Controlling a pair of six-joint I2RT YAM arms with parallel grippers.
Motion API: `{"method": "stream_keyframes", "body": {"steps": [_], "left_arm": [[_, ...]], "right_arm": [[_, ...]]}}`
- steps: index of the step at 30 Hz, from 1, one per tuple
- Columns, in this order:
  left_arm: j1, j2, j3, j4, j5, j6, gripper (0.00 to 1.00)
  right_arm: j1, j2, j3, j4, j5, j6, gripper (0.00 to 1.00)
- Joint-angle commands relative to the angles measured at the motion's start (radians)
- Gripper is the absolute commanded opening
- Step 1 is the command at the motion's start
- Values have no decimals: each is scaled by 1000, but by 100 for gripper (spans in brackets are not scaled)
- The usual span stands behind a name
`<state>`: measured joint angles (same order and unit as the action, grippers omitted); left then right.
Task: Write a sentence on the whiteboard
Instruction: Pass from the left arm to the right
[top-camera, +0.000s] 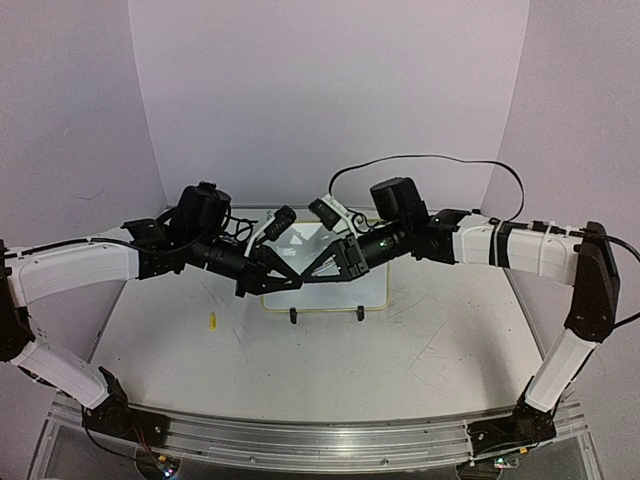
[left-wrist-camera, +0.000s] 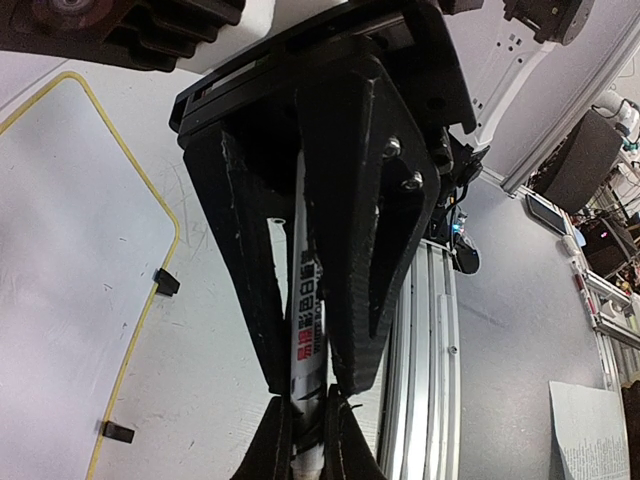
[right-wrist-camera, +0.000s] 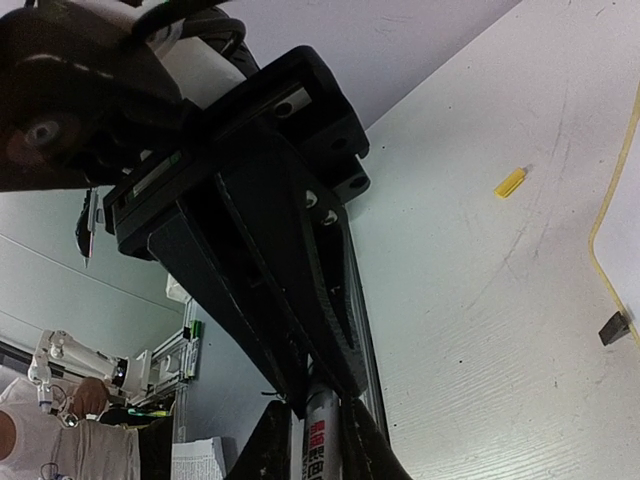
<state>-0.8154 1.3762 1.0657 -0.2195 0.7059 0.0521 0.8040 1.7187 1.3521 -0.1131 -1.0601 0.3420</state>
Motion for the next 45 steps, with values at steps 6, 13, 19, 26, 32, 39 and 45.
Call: {"method": "stream_keyframes", "body": {"steps": [6,13,19,26,32,39,45], "left_arm": [[1,-9,38,9,-22,2,0],[1,-21,32,26,-65,-16,0],[1,-31,24,37,-78,-24,0],[2,-43,17,37,-106,-41,11],[101,-116,-42,62,-95,-142,94],[260,-222,-202,208,-311,-446,93],[191,-200,-368,362,-377,-680,78]], "right_arm": [[7,-12,10,104,-5,43,17],[7,-19,3,104,15,52,15],[7,-25,-7,140,20,59,1],[7,-48,-26,150,60,67,0],[0,-197,-159,82,471,-51,0],[22,-408,-297,47,822,-128,0],[22,-489,-307,5,1031,-164,0]]}}
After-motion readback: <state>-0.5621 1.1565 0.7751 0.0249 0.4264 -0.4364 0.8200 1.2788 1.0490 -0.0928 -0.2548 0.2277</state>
